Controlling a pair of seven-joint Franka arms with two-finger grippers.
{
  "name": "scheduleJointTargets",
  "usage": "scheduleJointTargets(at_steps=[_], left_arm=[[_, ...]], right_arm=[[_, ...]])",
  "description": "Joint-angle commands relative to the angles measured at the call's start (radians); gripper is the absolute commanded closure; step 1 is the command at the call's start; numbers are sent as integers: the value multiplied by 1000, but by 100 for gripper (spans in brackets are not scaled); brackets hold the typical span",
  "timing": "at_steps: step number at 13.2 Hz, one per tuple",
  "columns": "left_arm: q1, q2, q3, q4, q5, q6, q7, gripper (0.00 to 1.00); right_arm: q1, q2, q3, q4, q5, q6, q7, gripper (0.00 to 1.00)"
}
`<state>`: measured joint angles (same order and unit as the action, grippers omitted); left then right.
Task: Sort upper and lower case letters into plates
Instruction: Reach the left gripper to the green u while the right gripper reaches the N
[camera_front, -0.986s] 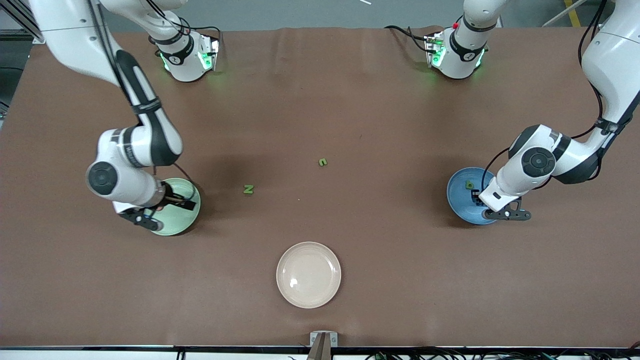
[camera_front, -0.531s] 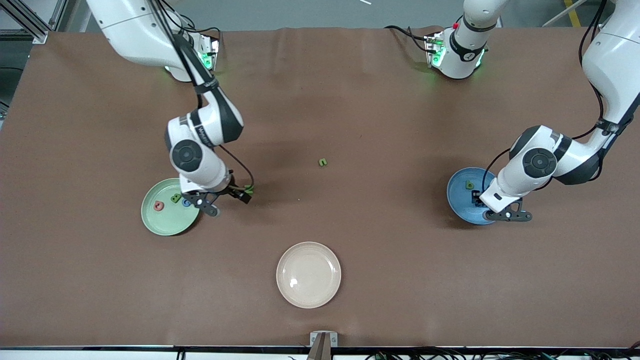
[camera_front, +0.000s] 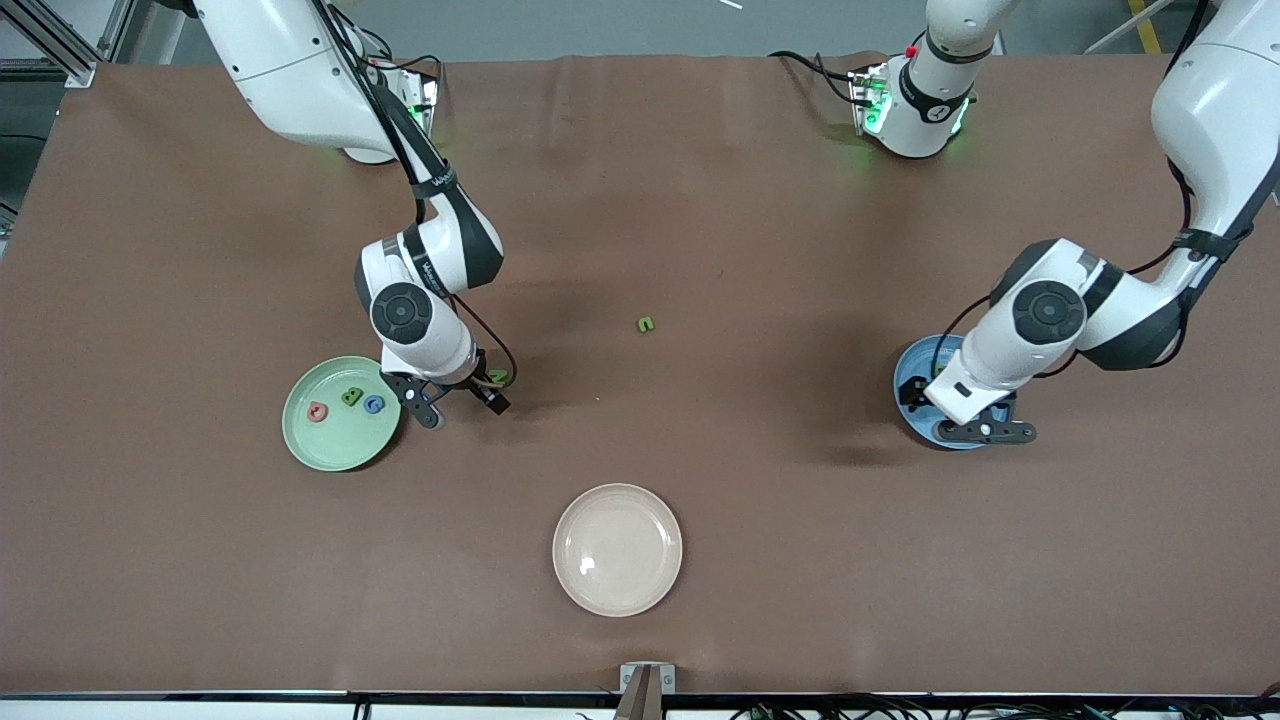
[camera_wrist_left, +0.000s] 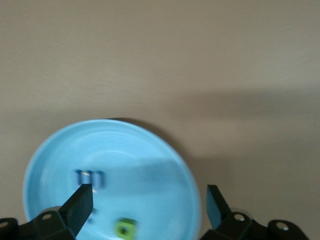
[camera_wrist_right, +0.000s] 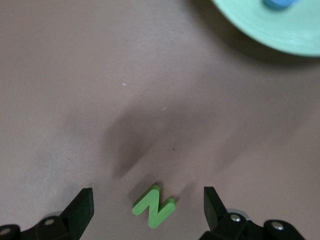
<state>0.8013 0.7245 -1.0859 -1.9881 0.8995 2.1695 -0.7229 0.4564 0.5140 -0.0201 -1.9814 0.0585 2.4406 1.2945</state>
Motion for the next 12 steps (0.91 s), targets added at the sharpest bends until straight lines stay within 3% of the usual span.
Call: scheduleJointTargets(at_steps=[1, 5, 8, 12], left_arm=[[-98, -5, -35, 44, -56, -60, -165, 0], [-310, 1, -32, 89, -132, -76, -496, 0], [-463, 12, 3, 91, -142, -73, -735, 0], [-725, 33, 167, 155, -189, 10, -848, 0]], right_arm=[[4, -3, 2, -10, 1, 12, 179, 2], [-30, -5, 0, -8, -2, 5, 203, 0], [11, 17, -1, 1, -8, 15, 259, 0], [34, 28, -1, 1, -12, 35, 455, 0]])
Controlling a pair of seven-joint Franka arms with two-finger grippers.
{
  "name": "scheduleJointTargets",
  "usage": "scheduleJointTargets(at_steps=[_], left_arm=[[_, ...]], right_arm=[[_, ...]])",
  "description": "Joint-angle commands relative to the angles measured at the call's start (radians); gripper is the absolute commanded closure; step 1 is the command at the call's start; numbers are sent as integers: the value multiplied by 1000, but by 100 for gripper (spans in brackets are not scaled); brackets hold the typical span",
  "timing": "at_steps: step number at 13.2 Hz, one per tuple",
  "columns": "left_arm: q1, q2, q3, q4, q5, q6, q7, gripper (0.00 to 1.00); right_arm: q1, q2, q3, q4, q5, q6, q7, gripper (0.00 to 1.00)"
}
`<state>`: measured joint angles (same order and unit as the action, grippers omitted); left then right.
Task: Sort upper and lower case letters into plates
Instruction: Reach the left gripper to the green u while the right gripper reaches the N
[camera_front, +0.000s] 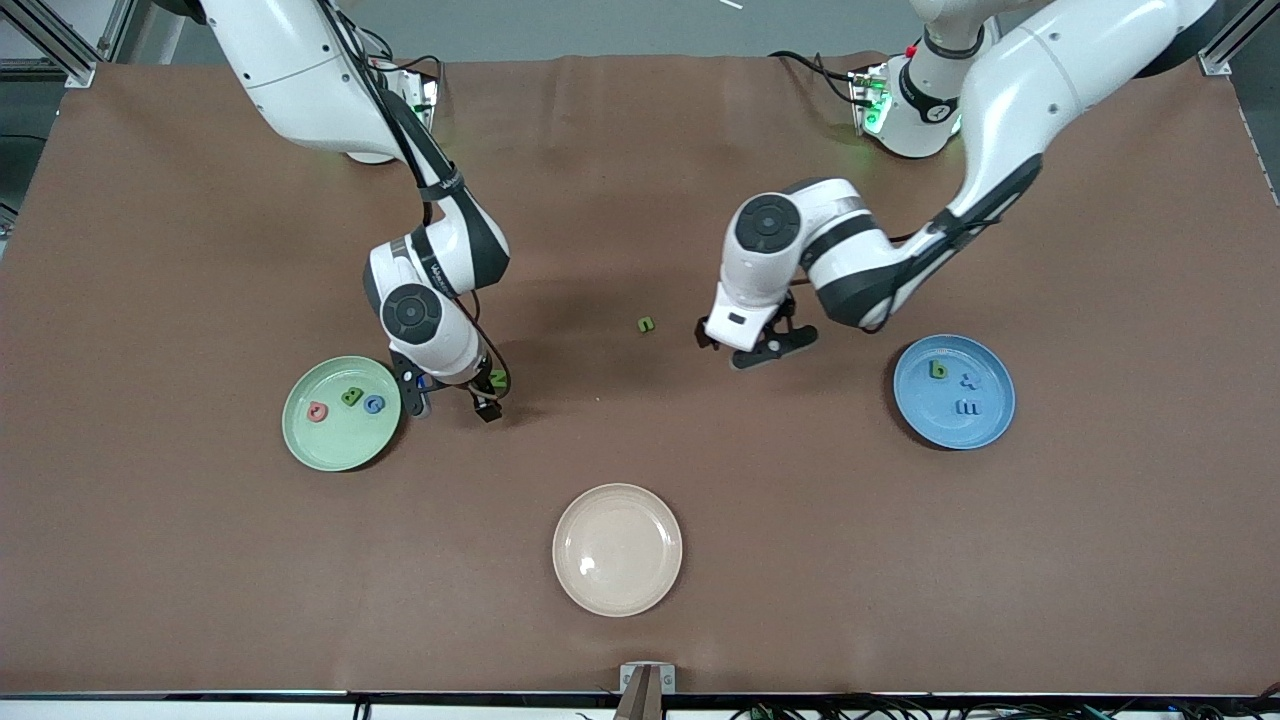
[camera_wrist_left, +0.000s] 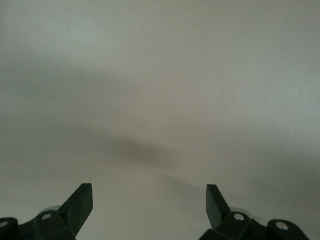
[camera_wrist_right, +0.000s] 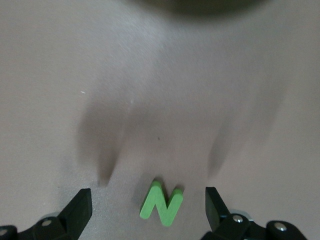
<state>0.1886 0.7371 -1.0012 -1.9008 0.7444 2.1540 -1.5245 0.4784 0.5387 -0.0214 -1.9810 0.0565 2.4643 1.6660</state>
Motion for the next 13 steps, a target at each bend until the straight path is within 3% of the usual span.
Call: scheduleJointTargets(at_steps=[1, 3, 5, 10, 13], left_arm=[[-179, 22, 135, 97, -37, 44, -74, 0], [-259, 31, 196, 132, -39, 89, -111, 0], [-267, 62, 197, 152, -37, 98, -115, 0], [-322, 116, 207, 160, -39, 198, -128, 0], [-402, 140, 259, 213, -39, 198, -138, 1]], right_arm=[[17, 3, 0, -1, -11, 12, 90, 1], [17, 4, 0, -5, -12, 16, 90, 17], [20, 4, 0, -7, -12, 16, 90, 31], [31, 17, 0, -9, -12, 19, 90, 31], [32, 27, 0, -10, -11, 28, 92, 31]])
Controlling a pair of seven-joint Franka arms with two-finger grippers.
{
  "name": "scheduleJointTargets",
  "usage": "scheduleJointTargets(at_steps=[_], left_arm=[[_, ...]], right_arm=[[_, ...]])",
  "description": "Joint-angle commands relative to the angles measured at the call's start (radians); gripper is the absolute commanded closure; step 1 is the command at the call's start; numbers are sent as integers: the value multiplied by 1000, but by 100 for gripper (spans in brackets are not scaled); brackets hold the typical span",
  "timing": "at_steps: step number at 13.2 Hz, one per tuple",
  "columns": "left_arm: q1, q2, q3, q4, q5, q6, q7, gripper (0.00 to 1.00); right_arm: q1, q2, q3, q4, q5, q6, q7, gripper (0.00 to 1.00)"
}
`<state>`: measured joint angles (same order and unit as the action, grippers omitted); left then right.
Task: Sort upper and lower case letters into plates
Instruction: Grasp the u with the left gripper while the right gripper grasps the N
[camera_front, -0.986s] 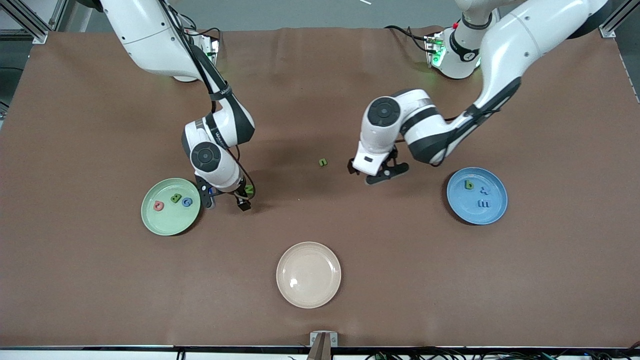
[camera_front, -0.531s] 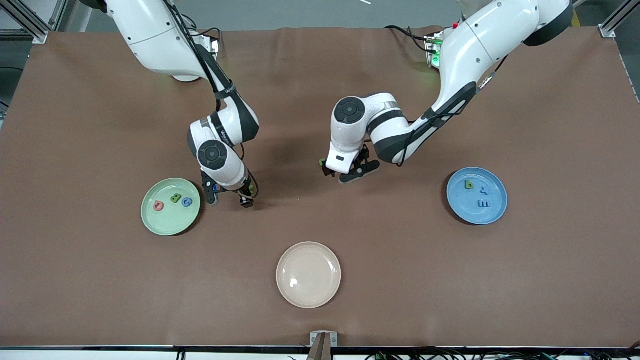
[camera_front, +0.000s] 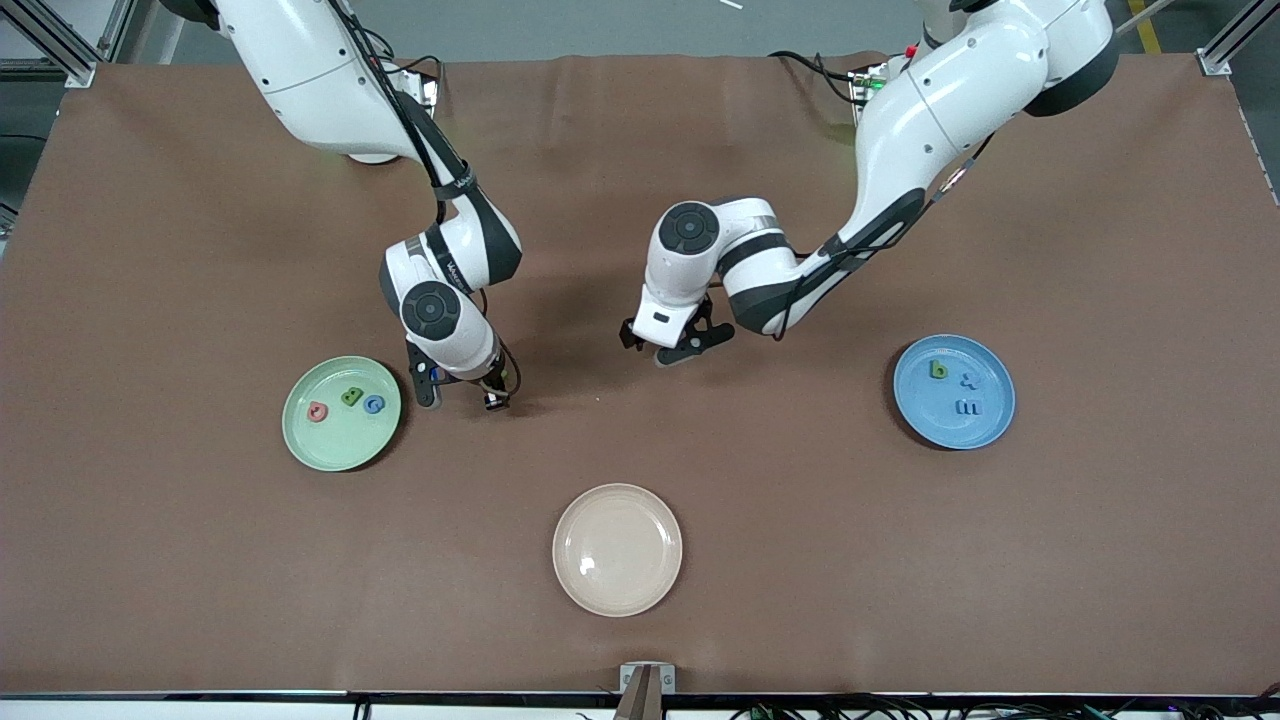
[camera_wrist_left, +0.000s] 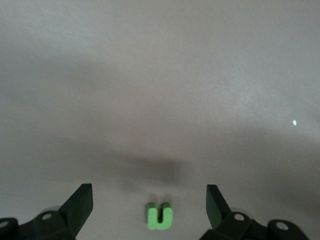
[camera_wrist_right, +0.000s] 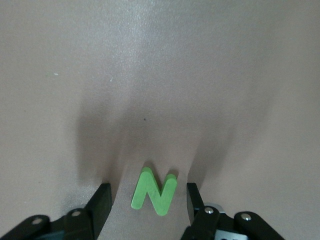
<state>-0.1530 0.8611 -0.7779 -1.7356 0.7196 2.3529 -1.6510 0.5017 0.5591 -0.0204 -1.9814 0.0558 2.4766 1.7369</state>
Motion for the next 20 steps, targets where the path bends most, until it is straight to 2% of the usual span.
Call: scheduleJointTargets(at_steps=[1, 3, 5, 9, 12, 14, 18, 20], left_arm=[[-84, 16, 61, 50, -15, -1, -13, 4], [-95, 16, 71, 47, -25, -1, -18, 11], [-105, 21, 71, 47, -35, -1, -19, 22], [-108, 24, 71, 45, -42, -1, -18, 33], [-120, 24, 71, 45, -43, -1, -16, 37], [-128, 29, 71, 45, -43, -1, -16, 40], [-129, 32, 72, 41, -43, -3, -18, 52], [-129, 32, 72, 41, -43, -3, -18, 60]], right_arm=[[9, 7, -1, -10, -10, 18, 23, 31], [9, 7, -1, -8, -10, 16, 27, 41], [11, 7, -1, -7, -10, 15, 26, 58], [1, 4, -1, 3, -10, 5, 13, 96], [-20, -4, -4, 53, -10, -1, -52, 99], [-75, -28, -3, 76, -10, -66, -164, 99], [-215, -84, -1, 82, -5, -177, -544, 99], [-283, -94, -1, 69, 2, -188, -759, 99]])
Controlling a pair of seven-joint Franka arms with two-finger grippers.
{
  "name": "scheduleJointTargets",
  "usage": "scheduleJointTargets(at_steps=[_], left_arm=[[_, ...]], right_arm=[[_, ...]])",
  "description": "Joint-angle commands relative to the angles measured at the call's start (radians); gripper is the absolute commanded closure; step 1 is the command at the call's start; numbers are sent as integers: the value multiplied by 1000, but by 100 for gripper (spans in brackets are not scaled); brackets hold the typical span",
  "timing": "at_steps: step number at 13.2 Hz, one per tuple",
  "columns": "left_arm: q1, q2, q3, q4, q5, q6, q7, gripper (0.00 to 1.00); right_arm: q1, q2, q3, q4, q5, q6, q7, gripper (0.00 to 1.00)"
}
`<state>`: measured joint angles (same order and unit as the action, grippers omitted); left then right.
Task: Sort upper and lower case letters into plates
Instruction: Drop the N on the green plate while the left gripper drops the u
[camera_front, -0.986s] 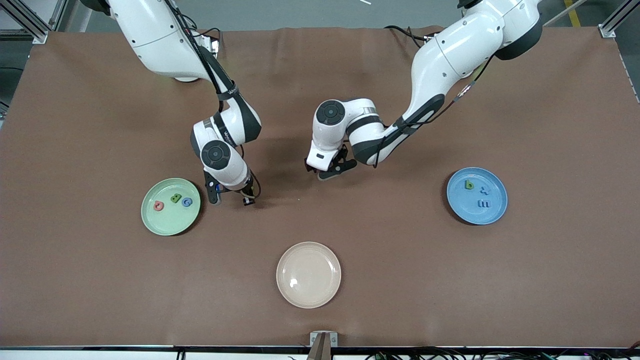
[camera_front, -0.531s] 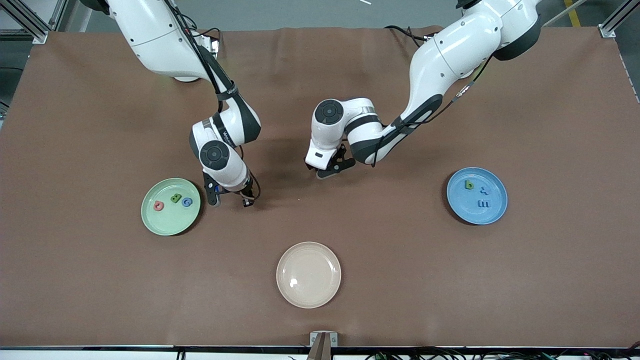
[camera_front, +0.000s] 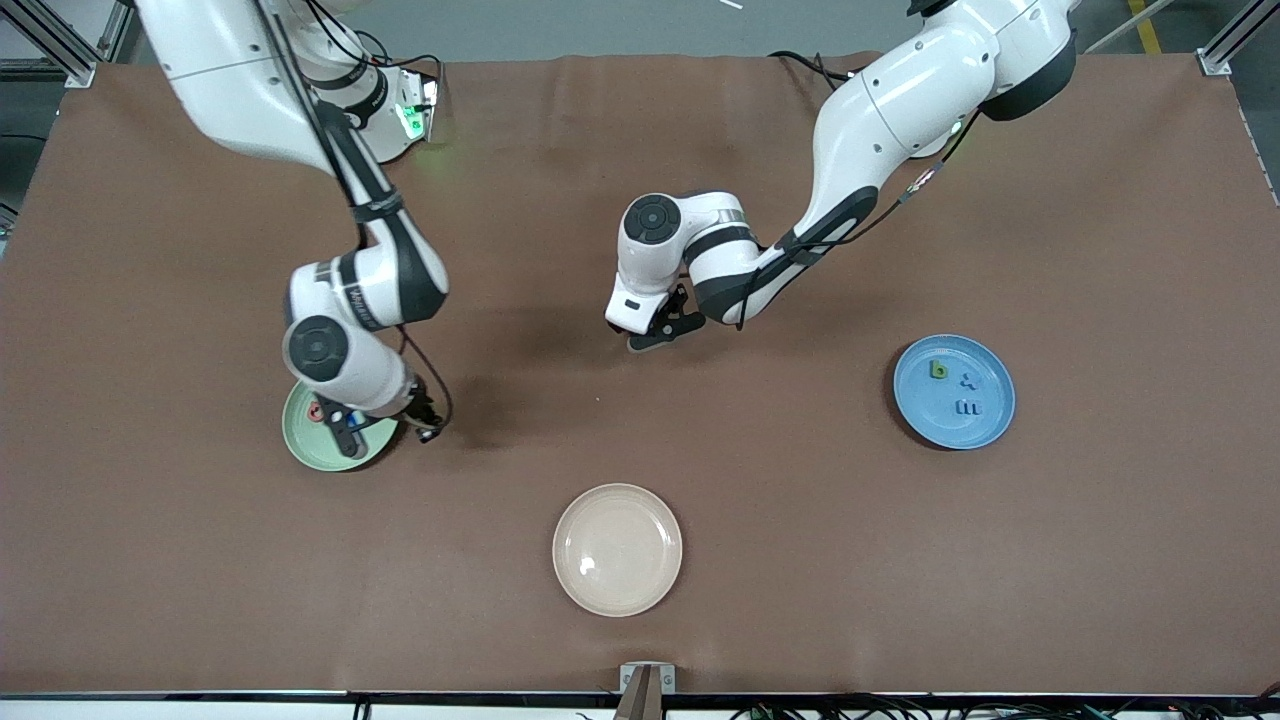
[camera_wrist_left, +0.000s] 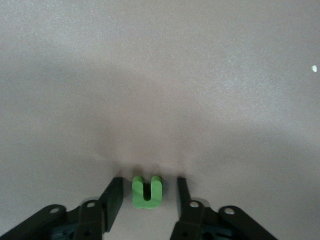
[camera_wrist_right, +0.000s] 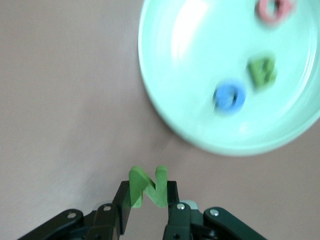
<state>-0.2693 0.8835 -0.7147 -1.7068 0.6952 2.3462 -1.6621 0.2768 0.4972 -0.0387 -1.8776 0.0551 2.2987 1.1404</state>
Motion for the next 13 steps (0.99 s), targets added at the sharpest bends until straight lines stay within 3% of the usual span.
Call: scheduleJointTargets(at_steps=[1, 7, 10, 13], left_arm=[[-13, 9, 11, 12, -19, 4, -7, 64], [-10, 5, 9, 16, -19, 2, -60, 91], [13, -12, 6, 19, -19, -65, -53, 92], [138, -55, -49, 18, -23, -142, 10, 92]], right_arm=[[-92, -32, 19, -43, 5, -10, -254, 99], [-211, -16, 20, -48, 6, 5, -576, 98], [-217, 7, 20, -48, 8, 41, -597, 98], [-219, 34, 22, -48, 8, 73, -608, 98]])
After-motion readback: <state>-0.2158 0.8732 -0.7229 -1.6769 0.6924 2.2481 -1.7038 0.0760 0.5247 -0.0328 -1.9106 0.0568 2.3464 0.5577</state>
